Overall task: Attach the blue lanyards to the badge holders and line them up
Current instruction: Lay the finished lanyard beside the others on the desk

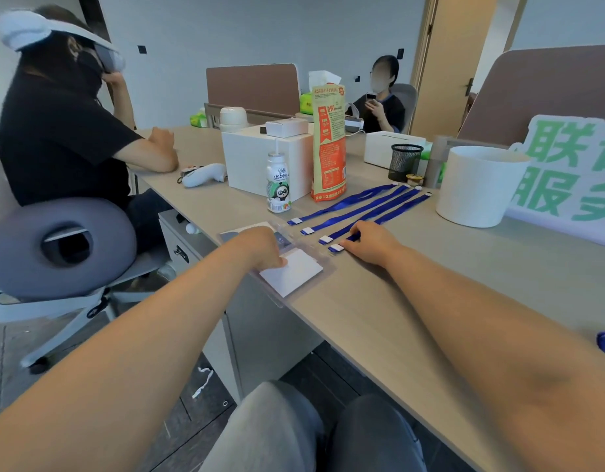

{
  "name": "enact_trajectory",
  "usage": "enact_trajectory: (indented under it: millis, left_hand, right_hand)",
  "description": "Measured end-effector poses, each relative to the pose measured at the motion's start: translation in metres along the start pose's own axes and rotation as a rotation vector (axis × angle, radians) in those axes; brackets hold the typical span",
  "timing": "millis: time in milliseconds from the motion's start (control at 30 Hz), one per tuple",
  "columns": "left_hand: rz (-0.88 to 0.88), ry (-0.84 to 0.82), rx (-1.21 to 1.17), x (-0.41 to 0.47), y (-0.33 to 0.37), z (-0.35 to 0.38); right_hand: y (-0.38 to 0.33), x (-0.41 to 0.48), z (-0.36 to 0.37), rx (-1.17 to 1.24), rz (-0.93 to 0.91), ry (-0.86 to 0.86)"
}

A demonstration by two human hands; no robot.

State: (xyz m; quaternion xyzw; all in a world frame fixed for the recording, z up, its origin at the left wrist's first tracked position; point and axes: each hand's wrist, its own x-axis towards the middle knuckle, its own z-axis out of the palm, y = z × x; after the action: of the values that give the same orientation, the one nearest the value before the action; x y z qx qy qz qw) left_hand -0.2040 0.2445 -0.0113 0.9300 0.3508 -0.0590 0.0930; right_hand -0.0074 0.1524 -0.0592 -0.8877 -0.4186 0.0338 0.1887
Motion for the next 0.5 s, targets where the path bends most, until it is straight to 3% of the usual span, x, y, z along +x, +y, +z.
enact_trajectory:
  millis: [267, 500]
  left_hand:
    - [-0.040, 0.138, 0.011, 0.017, -0.009, 0.018]
    - [0.036, 0.233, -0.029, 0.020, 0.009, 0.010]
  right_hand:
    - [0.003, 0.001, -0.001, 0.019, 0.025, 0.018]
    - [0.011, -0.009, -0.015, 0.037, 0.045, 0.081]
